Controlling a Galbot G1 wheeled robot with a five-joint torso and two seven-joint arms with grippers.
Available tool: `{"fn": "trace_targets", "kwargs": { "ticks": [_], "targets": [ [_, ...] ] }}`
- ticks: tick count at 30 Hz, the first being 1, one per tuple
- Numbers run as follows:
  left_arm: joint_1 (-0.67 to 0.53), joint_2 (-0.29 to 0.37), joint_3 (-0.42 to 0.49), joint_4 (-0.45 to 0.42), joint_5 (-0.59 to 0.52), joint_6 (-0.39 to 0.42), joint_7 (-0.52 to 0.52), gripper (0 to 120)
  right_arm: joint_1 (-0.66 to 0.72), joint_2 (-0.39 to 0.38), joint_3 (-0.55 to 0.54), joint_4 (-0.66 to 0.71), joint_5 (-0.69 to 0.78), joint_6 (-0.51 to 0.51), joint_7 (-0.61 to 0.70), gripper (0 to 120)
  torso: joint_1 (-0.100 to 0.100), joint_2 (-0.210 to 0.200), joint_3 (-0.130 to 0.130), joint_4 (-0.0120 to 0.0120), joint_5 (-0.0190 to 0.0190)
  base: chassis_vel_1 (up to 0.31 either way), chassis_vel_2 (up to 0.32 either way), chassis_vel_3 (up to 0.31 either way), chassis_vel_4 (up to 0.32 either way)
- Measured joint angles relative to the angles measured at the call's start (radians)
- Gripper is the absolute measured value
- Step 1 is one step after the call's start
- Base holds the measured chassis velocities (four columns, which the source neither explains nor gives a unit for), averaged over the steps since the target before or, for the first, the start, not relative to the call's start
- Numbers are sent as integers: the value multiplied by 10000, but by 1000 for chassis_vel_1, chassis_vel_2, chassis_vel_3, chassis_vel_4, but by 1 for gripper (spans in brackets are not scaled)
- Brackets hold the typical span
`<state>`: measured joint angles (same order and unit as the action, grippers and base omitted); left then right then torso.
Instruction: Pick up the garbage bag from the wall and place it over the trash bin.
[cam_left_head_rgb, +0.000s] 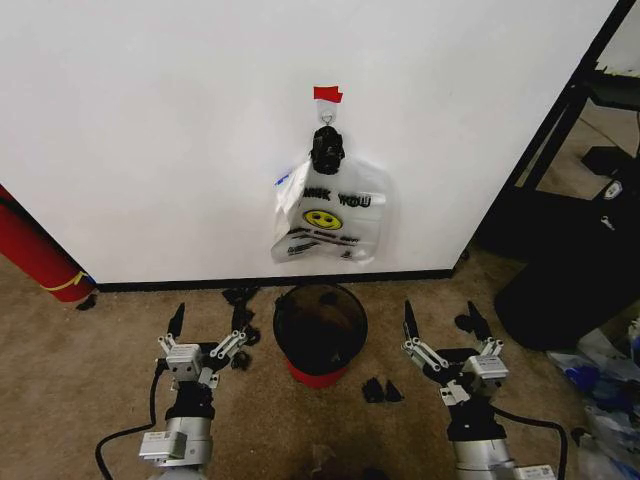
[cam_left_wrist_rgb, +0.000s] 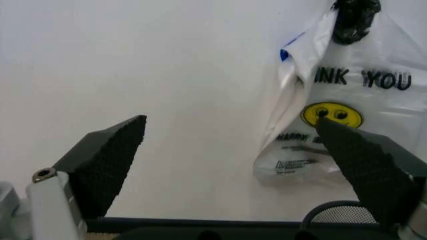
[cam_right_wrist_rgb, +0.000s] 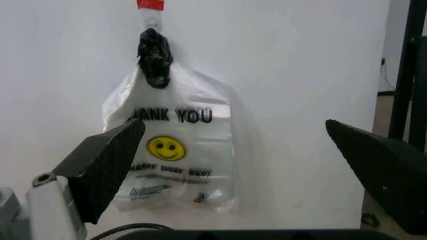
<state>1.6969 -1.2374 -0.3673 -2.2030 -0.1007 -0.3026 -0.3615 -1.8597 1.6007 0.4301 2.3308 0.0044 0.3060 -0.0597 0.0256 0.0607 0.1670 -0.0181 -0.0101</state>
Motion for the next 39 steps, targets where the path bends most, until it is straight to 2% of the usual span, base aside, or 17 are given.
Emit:
{"fn": "trace_targets", "kwargs": {
  "ticks": [10, 15, 18, 24, 28, 29, 33, 34, 36, 39],
  "targets": [
    [218, -172, -53, -26, 62, -473, 121, 100, 257, -234, -186, -236, 318, 27, -6, 100, 0, 0, 0, 0, 0, 0, 0, 0, 0],
    [185, -416, -86, 152, 67, -541, 103, 100, 685, -710, -165, -621, 771, 33, -262, 100, 0, 0, 0, 0, 0, 0, 0, 0, 0],
    [374, -506, -85, 170, 261, -621, 58, 100, 1361, -1313, -198, -1245, 1556, 32, -513, 100, 0, 0, 0, 0, 1, 0, 0, 0, 0],
    [579, -530, -257, 59, 754, -879, 62, 100, 3413, -2939, -401, -2211, 3302, -394, -758, 100, 0, 0, 1, 3, 5, 0, 0, 0, 0],
    [727, -876, -331, -185, 956, -882, 115, 100, 4872, -3686, -1132, -2764, 4777, -905, -1038, 100, 0, 0, 1, -1, 2, 0, 0, 0, 0],
    [727, -876, -331, -185, 956, -882, 115, 100, 4872, -3686, -1132, -2764, 4777, -905, -1038, 100, 0, 0, 1, -1, 2, 0, 0, 0, 0],
    [877, -1156, -391, -304, 1341, -971, 211, 100, 7287, -4086, -2271, -4273, 6175, -1204, -1261, 100, 0, 0, 2, 2, 2, 0, 0, 0, 0],
    [877, -1156, -391, -304, 1341, -971, 211, 100, 7287, -4086, -2271, -4273, 6175, -1204, -1261, 100, 0, 0, 2, 2, 2, 0, 0, 0, 0],
    [861, -1391, -569, -404, 1514, -1008, 247, 100, 8570, -4098, -2921, -5320, 6796, -1280, -1421, 100, 1, -1, 2, 5, 1, 0, 0, 0, 0],
    [901, -1772, -685, -656, 1573, -1025, 259, 100, 9717, -3877, -3433, -6405, 7039, -1272, -1624, 100, 1, -1, 3, 0, 2, 0, 0, 0, 0]
  ]
}}
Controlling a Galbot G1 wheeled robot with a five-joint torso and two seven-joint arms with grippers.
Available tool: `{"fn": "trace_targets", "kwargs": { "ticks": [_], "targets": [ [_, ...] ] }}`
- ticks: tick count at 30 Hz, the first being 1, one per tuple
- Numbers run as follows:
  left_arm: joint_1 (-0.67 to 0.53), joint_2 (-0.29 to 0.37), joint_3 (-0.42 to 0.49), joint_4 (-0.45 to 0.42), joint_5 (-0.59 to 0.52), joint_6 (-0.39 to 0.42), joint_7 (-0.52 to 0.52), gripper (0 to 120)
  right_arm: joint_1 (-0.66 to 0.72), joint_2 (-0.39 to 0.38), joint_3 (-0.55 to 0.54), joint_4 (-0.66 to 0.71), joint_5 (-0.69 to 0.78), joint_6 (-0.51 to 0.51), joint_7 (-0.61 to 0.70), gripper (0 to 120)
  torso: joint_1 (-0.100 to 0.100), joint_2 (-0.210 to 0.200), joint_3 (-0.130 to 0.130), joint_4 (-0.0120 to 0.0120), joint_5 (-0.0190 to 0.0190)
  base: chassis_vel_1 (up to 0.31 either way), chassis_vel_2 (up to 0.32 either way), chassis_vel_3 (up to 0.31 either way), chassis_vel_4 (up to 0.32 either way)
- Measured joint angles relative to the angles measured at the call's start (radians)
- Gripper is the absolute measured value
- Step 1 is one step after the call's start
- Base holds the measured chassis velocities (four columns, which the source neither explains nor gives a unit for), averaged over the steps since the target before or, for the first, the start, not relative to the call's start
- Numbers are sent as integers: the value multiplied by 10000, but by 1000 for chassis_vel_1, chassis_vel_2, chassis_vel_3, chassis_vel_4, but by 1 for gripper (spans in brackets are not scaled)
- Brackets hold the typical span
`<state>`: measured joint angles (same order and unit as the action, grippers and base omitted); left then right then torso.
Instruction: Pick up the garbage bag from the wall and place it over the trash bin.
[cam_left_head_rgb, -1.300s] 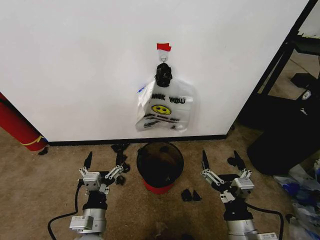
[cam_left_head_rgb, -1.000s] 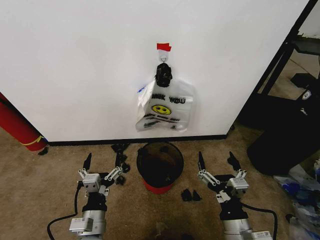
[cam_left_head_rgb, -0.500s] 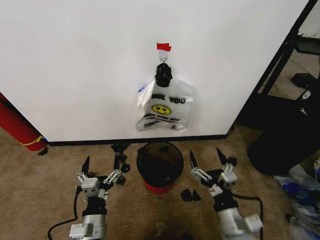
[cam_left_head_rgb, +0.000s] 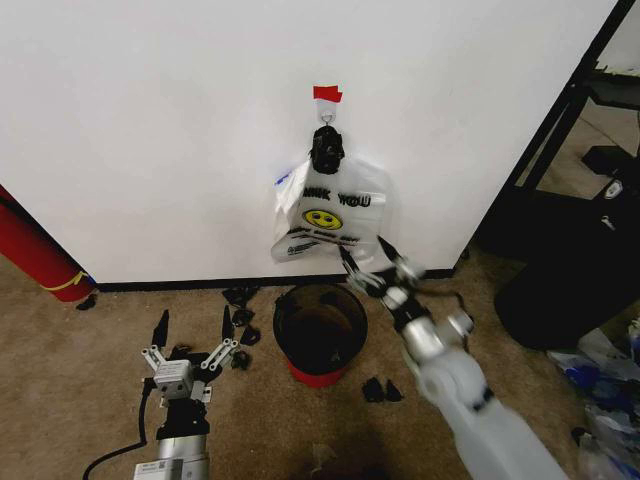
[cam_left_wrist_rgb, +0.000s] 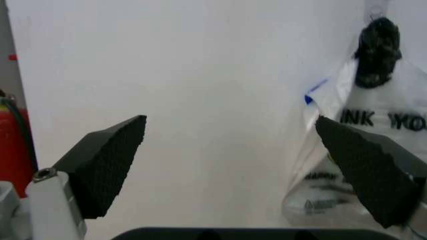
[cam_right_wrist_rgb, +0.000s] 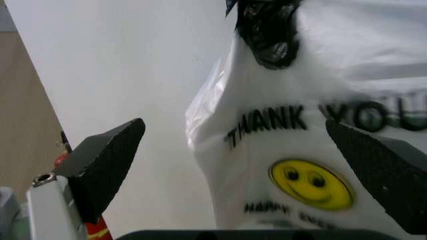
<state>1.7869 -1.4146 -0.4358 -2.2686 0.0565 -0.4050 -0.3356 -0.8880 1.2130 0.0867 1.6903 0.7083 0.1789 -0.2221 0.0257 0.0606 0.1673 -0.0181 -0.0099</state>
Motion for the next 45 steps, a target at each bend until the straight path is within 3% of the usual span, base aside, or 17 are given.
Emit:
{"fn": "trace_targets", "kwargs": {
  "ticks": [5, 15, 21, 29, 45],
  "targets": [
    [275, -470, -98, -213, 266, -309, -31, 100, 1461, 508, -372, -1376, 160, 76, -214, 100, 0, 0, -1, 2, -3, 0, 0, 0, 0],
    [266, -560, -965, -597, 54, -466, -14, 100, 3298, 1399, -883, -3137, 273, 77, -462, 100, 0, 0, -1, 2, -3, 0, 0, 0, 0],
    [407, -673, -934, -652, 143, -549, -44, 100, 3461, 1417, -746, -3379, 69, 112, -511, 100, -1, 0, -1, 2, -3, 0, 0, 0, 0],
    [554, -829, -886, -775, 237, -666, -104, 100, 3380, 856, -610, -3181, 75, 100, -638, 100, -1, 1, -3, -4, -3, 0, 0, 0, 0],
    [669, -840, -895, -853, 167, -688, -184, 100, 3825, 1361, -541, -3480, 156, -35, -643, 100, -2, 1, -2, 0, -2, 0, 0, 0, 0]
  ]
}}
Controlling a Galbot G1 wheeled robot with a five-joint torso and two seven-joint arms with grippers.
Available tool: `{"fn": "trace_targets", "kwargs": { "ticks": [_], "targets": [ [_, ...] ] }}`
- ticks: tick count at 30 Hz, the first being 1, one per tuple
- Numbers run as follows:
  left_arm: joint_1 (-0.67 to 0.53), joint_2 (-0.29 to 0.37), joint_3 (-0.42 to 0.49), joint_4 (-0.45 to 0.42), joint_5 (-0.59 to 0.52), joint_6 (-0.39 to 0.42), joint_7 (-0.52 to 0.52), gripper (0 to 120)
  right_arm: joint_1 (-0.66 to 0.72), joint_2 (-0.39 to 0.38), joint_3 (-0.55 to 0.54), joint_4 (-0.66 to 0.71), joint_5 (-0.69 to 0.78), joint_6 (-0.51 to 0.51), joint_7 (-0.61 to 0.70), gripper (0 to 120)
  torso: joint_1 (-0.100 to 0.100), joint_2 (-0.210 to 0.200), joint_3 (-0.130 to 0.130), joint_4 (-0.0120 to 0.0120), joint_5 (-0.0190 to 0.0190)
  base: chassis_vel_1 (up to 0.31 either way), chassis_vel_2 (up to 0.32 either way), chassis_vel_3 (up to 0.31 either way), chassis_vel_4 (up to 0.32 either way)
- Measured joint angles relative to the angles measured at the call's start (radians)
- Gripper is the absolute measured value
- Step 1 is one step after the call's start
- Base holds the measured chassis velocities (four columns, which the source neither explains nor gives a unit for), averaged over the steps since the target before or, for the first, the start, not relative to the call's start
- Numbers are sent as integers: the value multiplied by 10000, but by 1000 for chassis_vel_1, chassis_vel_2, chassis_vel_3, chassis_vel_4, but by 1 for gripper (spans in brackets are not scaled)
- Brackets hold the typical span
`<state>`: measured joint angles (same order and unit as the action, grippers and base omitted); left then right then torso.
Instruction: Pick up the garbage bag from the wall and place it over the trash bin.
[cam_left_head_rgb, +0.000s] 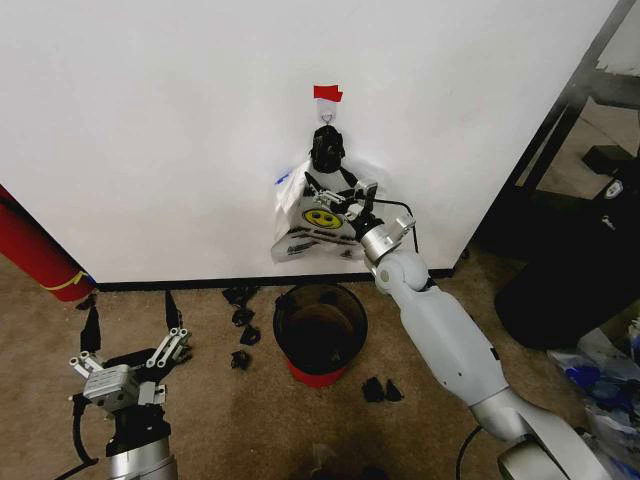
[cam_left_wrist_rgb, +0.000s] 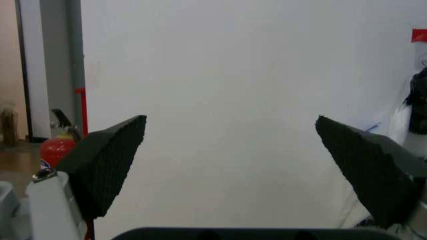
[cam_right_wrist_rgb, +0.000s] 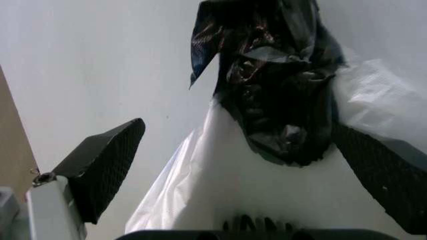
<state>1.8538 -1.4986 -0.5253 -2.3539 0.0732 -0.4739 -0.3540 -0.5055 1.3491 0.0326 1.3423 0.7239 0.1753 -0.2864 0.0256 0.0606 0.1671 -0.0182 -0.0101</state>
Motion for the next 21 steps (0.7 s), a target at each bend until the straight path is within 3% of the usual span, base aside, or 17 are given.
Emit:
{"fn": "trace_targets", "kwargs": {
  "ticks": [6, 21],
  "targets": [
    [-73, -11, 20, 75, -108, -17, -1, 100, 195, 113, -93, -185, -91, -3, 0, 100, 0, 0, 0, 1, 0, 0, 0, 0, 0],
    [-138, -51, -88, -100, -349, 11, -1, 100, 229, -93, -160, -331, -297, -15, 188, 47, 0, 0, 0, 0, 0, 0, 0, 0, 0]
  ]
}}
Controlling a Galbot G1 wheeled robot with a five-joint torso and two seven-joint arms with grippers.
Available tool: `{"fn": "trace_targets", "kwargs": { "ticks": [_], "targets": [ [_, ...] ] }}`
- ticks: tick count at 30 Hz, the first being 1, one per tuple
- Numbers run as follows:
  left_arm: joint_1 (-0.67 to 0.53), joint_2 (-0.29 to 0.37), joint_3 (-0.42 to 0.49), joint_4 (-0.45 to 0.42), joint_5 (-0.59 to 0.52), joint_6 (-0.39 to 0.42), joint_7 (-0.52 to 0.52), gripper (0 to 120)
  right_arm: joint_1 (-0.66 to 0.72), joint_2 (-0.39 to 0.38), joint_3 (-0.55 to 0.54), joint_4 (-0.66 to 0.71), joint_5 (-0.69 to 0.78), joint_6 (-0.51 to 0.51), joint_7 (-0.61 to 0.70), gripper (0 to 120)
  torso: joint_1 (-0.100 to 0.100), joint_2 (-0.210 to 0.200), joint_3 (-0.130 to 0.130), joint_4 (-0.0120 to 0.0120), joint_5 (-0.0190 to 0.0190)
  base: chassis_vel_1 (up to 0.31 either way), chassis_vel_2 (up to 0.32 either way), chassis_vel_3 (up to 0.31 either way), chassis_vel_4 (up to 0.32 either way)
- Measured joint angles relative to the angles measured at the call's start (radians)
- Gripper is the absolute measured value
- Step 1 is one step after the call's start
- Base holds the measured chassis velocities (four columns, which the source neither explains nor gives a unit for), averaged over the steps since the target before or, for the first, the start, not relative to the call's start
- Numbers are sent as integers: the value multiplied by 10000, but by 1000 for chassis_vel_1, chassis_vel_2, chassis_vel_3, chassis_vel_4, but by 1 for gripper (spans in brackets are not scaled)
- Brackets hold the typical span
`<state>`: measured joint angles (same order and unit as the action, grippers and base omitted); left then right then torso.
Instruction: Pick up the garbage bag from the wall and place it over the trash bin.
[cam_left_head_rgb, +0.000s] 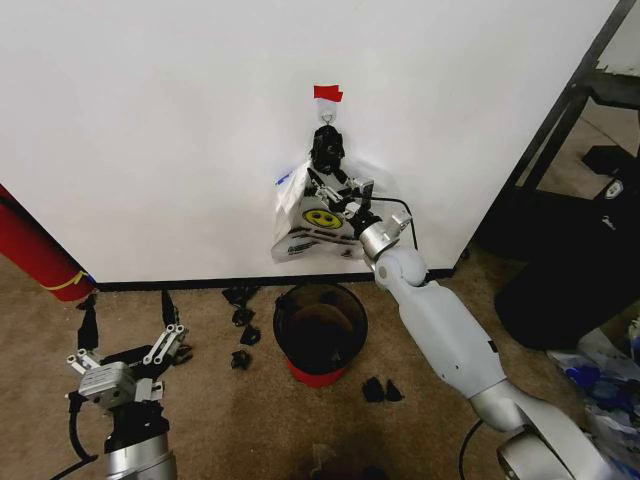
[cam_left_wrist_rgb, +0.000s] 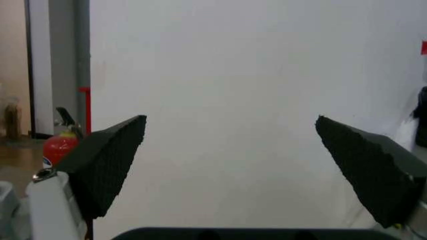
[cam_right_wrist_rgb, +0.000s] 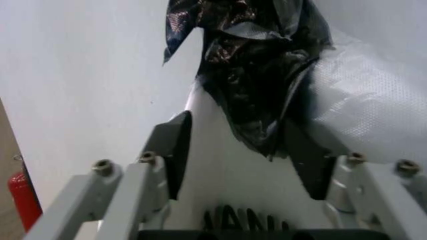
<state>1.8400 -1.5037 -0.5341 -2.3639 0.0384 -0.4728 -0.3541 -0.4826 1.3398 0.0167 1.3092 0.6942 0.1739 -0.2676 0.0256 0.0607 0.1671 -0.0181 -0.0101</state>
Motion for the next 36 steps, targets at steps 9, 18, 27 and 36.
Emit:
{"fn": "trace_targets", "kwargs": {
  "ticks": [9, 18, 27, 36],
  "targets": [
    [-64, 135, -261, -335, -400, 173, 26, 100, 336, 50, 39, -272, 13, -79, 200, 15, 0, 2, 0, 1, -1, 0, 0, 0, 0],
    [-94, 117, -95, -294, -374, 184, 44, 100, 84, 110, 118, -248, -141, -38, 400, 0, 0, 2, 0, 0, -1, 0, 0, 0, 0],
    [-87, 142, 172, -167, -162, 177, 64, 100, -429, 71, 172, 436, -264, -16, 488, 0, 0, 1, 0, 2, 0, 0, 0, 0, 0],
    [-177, 323, 321, 85, -99, 176, 33, 100, -1368, -447, 333, 1524, -382, -25, 564, 0, 0, 1, -1, 0, 0, 0, 0, 0, 0]
  ]
}}
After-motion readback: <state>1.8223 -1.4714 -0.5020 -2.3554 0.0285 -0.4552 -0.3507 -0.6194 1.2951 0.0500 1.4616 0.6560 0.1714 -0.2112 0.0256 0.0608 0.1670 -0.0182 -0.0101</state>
